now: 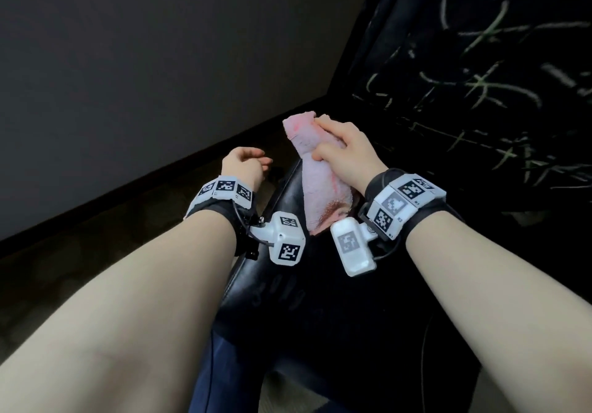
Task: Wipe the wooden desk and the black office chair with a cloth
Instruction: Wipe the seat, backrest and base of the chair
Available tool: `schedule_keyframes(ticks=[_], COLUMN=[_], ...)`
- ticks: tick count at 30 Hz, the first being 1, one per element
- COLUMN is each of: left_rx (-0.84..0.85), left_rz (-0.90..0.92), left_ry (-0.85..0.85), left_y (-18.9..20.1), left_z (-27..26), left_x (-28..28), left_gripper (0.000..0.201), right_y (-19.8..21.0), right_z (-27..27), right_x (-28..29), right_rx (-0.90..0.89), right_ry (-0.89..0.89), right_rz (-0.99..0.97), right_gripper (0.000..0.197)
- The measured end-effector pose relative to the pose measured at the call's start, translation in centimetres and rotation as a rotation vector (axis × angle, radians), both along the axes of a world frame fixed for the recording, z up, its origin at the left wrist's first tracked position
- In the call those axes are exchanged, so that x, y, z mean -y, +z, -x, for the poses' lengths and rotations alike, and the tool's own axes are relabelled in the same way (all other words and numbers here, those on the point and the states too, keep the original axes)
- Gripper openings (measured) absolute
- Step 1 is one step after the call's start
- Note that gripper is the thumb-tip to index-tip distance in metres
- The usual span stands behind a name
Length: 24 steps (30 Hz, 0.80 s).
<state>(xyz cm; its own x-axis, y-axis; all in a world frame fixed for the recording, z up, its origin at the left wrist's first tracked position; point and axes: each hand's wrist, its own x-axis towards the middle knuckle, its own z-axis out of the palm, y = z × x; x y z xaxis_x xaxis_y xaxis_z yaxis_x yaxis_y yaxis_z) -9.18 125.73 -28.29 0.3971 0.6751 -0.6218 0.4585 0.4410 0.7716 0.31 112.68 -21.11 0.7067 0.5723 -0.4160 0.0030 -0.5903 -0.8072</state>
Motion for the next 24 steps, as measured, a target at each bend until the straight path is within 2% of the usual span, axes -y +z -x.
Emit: schedule_keyframes(ticks=[4,8,13,17,21,24], left_rx=[0.059,0.119,0.198,0.289,0.355,0.363], left_rz=[-0.067,-0.201,-0.332,-0.407,-0.493,-0.528], left_ry=[-0.090,-0.183,-0.287,-0.350,-0.418,-0.472], left_y=[7.3,14.5,24.0,31.5,37.5,40.3], left_z=[-1.7,-3.3,-5.2,-6.8,-8.4,-9.3], left_x=[1.1,1.7,2.8,3.5,3.7,3.6], left_gripper=[0.033,0.029,0.036,0.033,0.033,0.036], right_y=[6.2,13.6,22.9,29.7,34.9,37.4], right_z=[-0.1,-1.0,-2.2,-2.9,-3.2,-3.1], right_x=[1.7,3.8,6.0,6.7,7.2,7.8], right_rx=[0.106,0.209,0.309,0.420,0.519,0.562], right_ry=[0.068,0.056,0.030,-0.003,-0.054,-0.124], right_rz=[0.007,-0.016,-0.053,-0.055,-0.043,-0.022], right_gripper=[0.058,0.056,0.055,0.055,0.055,0.054])
